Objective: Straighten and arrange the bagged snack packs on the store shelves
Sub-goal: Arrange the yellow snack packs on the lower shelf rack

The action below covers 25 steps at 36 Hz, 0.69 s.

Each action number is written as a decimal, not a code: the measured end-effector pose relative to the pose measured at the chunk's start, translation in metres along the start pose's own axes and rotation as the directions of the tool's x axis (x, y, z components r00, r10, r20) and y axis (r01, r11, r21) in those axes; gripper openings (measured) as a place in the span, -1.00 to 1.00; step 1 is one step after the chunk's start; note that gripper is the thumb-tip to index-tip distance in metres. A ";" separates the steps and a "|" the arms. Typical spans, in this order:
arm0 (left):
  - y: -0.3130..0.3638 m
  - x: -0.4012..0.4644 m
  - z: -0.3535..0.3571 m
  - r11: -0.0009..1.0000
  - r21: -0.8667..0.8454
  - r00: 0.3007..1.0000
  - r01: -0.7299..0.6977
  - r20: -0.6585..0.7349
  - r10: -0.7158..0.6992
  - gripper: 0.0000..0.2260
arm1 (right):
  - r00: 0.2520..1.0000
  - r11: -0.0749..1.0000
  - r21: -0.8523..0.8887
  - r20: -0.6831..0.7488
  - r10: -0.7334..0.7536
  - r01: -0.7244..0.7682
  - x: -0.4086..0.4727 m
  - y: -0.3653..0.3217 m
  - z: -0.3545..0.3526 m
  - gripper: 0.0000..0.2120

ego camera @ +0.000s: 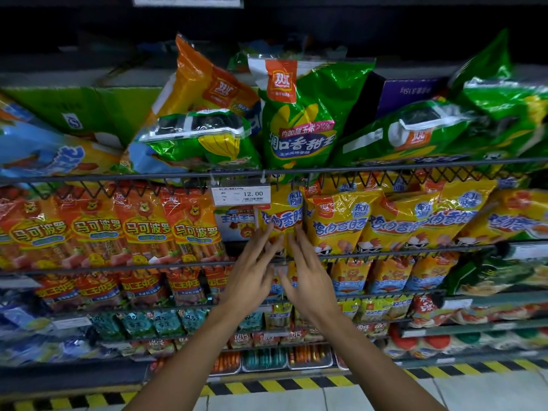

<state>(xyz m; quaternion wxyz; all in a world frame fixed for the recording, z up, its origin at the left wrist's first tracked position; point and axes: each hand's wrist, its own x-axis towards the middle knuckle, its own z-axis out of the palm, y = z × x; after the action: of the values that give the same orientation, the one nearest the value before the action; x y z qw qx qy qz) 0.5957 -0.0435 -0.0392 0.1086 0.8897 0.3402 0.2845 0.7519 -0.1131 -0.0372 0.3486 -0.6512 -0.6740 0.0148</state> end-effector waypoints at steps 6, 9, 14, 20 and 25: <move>-0.002 0.009 -0.005 0.987 0.159 0.999 0.039 -0.016 -0.037 -0.35 | 0.999 0.999 -0.035 0.023 0.028 -0.027 0.005 0.004 0.004 -0.30; -0.001 0.008 -0.007 0.984 0.171 0.999 0.046 0.021 -0.050 -0.31 | 0.998 0.999 -0.027 0.035 0.045 -0.044 0.003 0.001 0.000 -0.31; -0.004 0.000 -0.014 0.998 -0.011 0.997 0.058 0.058 -0.057 -0.37 | 0.998 0.999 -0.029 0.036 0.046 -0.045 -0.006 0.001 -0.018 -0.39; 0.002 -0.001 -0.027 0.991 -0.116 0.995 0.061 0.082 -0.052 -0.54 | 0.995 0.995 -0.014 0.012 0.098 -0.098 -0.020 0.014 -0.046 -0.48; 0.035 0.004 -0.014 0.986 -0.169 0.992 -0.011 0.120 0.032 -0.56 | 0.987 0.986 0.023 -0.002 0.163 -0.163 -0.034 0.030 -0.083 -0.50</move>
<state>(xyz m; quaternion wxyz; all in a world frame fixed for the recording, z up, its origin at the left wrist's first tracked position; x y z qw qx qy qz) 0.6087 -0.0670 -0.0126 0.2008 0.8967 0.2981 0.2583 0.8156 -0.1742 -0.0041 0.3550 -0.7000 -0.6177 0.0499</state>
